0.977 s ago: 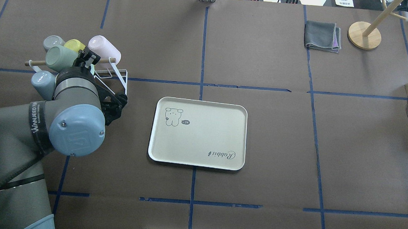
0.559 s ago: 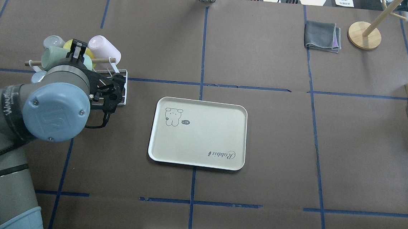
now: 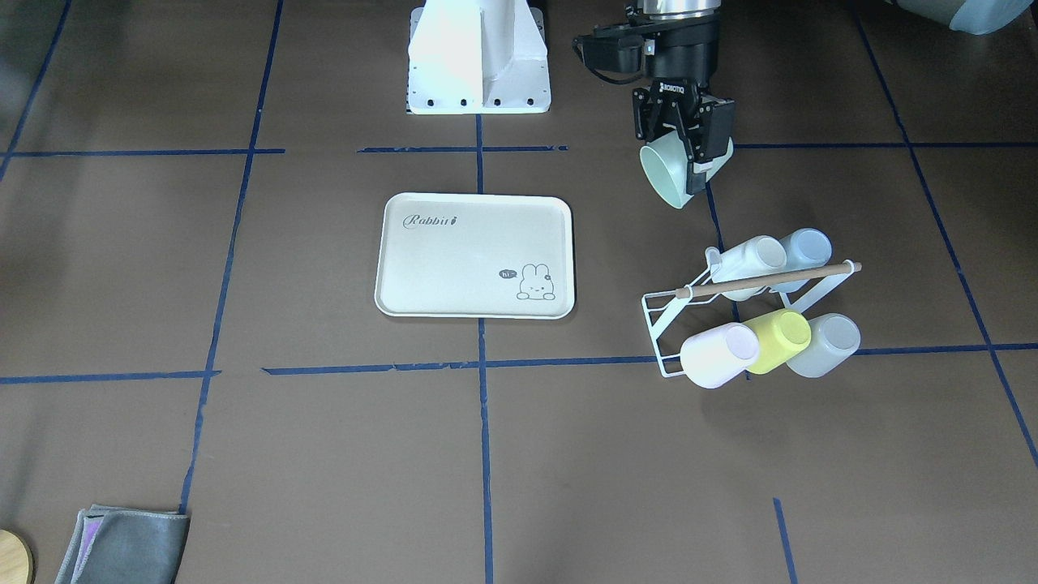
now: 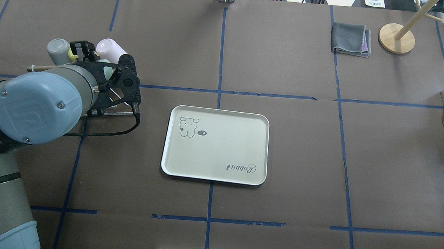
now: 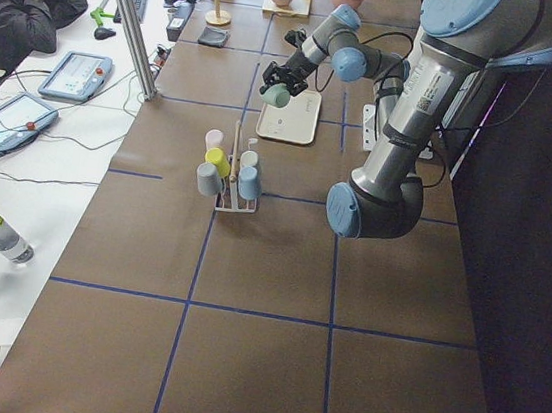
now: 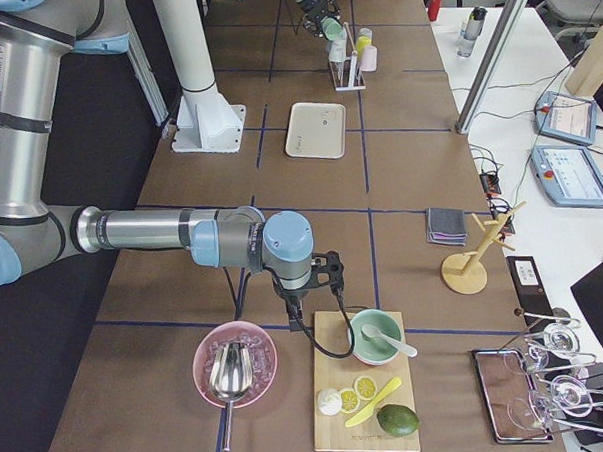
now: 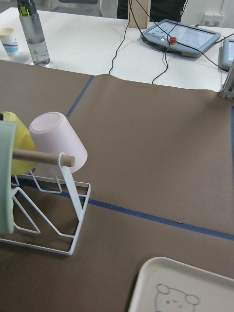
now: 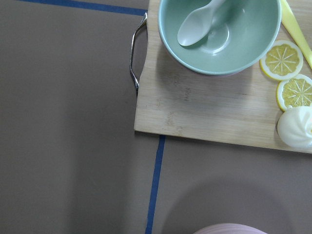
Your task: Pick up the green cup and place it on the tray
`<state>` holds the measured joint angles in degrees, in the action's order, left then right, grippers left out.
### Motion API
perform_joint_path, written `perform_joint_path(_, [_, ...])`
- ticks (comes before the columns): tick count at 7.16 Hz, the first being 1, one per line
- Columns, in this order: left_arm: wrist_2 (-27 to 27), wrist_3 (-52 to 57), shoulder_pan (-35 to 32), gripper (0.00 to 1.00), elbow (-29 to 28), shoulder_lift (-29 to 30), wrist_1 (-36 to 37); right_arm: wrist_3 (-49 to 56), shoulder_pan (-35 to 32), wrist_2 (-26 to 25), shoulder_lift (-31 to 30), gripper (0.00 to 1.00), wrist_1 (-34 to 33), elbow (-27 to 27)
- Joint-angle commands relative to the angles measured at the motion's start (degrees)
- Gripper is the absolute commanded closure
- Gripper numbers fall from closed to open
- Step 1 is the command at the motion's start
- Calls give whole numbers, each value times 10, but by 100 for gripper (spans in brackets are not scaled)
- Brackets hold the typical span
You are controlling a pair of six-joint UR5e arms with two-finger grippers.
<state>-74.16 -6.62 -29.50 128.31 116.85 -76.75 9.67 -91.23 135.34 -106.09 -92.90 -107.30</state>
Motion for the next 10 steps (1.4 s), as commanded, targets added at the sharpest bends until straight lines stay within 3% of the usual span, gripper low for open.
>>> perform_joint_path(1, [-30, -169, 3, 52, -11, -3, -101, 0, 0, 0, 0, 0, 0, 0])
perform_joint_path(4, [-27, -338, 5, 48, -92, -5, -279, -1, 0, -1, 1, 0, 0, -1])
perform_joint_path(6, [-26, -352, 11, 46, -180, -6, -439, -1, 0, -1, 1, 0, 0, -1])
perform_joint_path(10, [3, -340, 58, 43, -277, 6, -524, -4, 0, -1, 2, 0, 0, -2])
